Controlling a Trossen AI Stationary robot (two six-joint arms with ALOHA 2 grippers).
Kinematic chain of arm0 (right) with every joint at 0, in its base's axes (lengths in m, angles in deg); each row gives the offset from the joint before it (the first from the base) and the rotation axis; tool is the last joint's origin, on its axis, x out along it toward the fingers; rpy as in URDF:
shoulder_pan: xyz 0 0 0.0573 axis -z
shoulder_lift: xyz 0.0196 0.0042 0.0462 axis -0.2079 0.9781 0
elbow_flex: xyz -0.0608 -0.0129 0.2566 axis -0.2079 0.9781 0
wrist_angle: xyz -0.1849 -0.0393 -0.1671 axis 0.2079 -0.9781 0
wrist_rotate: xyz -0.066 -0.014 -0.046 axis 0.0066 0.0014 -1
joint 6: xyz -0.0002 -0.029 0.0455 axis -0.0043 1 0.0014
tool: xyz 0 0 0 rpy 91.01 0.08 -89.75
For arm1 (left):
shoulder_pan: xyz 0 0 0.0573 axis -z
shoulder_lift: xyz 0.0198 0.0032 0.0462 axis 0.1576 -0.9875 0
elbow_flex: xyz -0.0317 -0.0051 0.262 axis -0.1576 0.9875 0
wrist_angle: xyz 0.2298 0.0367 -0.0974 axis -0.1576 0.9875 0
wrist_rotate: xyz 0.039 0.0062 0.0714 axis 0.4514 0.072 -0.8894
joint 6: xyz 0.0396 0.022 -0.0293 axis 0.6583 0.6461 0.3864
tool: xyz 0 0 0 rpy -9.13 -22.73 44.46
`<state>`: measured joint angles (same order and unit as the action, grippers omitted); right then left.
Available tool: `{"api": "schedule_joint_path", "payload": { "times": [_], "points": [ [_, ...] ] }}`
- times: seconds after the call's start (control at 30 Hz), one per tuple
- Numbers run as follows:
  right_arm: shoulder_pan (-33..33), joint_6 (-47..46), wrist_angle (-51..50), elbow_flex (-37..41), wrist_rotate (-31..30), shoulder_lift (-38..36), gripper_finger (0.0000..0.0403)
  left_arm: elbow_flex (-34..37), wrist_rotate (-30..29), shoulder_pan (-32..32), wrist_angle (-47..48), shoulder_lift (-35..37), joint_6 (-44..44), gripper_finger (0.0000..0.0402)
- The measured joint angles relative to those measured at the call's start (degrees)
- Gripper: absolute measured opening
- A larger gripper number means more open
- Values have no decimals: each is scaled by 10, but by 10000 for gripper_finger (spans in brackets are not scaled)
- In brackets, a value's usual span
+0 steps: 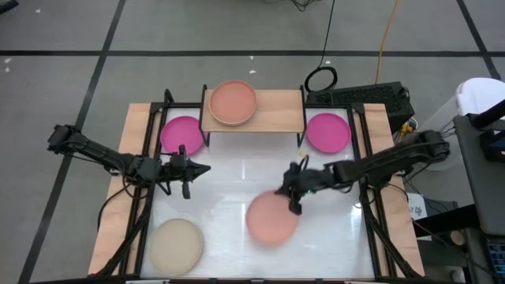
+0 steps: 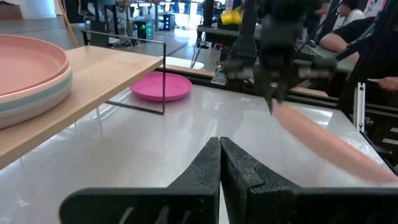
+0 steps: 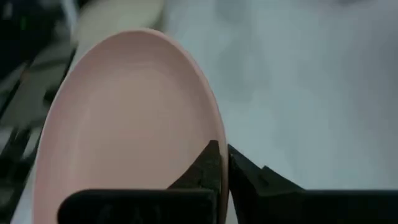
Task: Place and stack plates onto a shelf
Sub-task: Put the light brown plate on the shelf
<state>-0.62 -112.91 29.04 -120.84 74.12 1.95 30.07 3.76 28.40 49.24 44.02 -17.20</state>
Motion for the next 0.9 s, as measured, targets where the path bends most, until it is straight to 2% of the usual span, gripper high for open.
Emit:
{"api": "schedule_joint_path", "payload": {
  "times": [0.1, 0.27, 0.3, 0.37, 0.47, 0.63, 0.77, 0.9],
  "points": [
    [28, 45, 2, 0, -70, -62, 2, 0, 0, 0, -2, 0, 0, 3],
    [96, 127, 24, 0, -249, -159, 1, 0, 0, -1, -3, 0, 1, 3],
    [116, 144, 43, 0, -276, -174, 1, 0, 0, -1, -3, 0, 1, 3],
    [165, 172, 79, -6, -292, -200, 1, 0, 0, -1, -3, 0, 2, 3],
    [244, 188, 75, -51, -267, -217, 1, 0, 0, -2, -4, 0, 3, 3],
    [360, 190, -75, -170, -193, -180, 1, 0, -1, -2, -5, 0, 10, 3],
    [426, 202, -192, -251, -135, -123, 0, 0, -1, -2, -4, 0, 13, 3],
    [464, 187, -230, -276, -85, -69, 0, 0, -1, -2, -5, 0, 13, 3]
  ]
}}
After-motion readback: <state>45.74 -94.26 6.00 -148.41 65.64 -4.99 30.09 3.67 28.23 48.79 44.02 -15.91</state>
